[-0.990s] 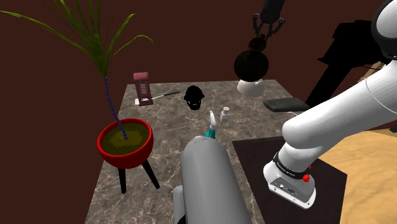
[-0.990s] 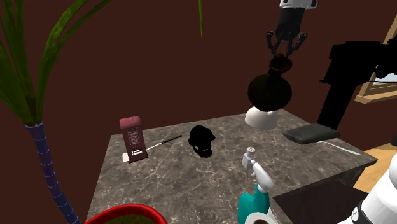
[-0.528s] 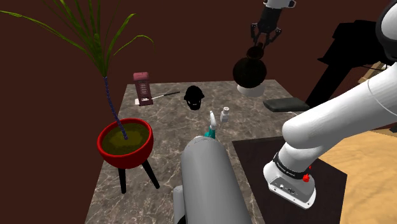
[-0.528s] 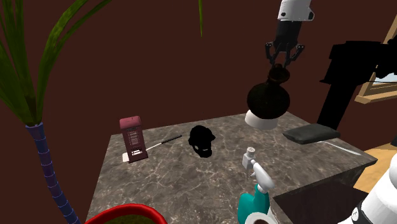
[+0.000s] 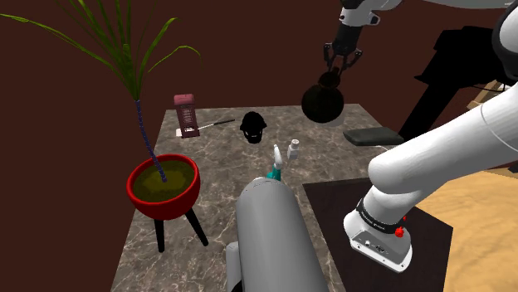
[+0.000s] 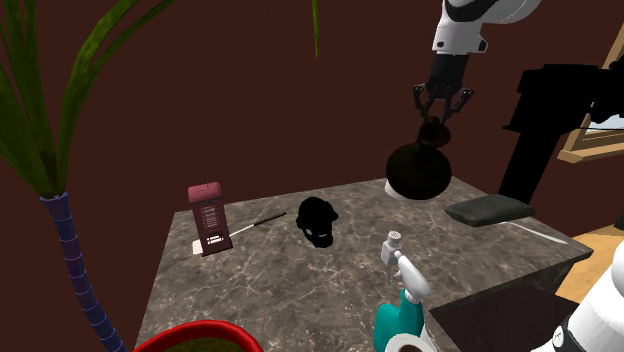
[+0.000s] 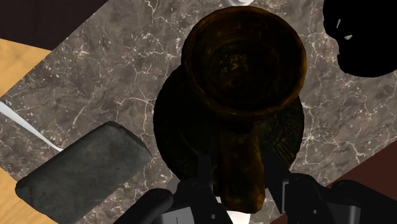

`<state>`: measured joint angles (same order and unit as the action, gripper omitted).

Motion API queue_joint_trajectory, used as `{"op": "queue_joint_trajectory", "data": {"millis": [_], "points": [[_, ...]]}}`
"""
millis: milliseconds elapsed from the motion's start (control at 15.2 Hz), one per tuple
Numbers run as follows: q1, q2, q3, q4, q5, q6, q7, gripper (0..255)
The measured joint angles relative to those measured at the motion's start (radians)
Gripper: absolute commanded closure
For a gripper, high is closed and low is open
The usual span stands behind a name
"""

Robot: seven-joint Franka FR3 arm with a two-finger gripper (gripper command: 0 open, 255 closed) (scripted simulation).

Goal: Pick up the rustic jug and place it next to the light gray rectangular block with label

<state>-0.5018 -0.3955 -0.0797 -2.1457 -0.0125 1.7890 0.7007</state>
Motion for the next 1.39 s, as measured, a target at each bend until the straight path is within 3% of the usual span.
{"op": "queue_joint_trajectory", "data": {"millis": [1386], "points": [[-0.002,0.039,-0.008,-0.252,-0.001,0.290,-0.008,255]]}}
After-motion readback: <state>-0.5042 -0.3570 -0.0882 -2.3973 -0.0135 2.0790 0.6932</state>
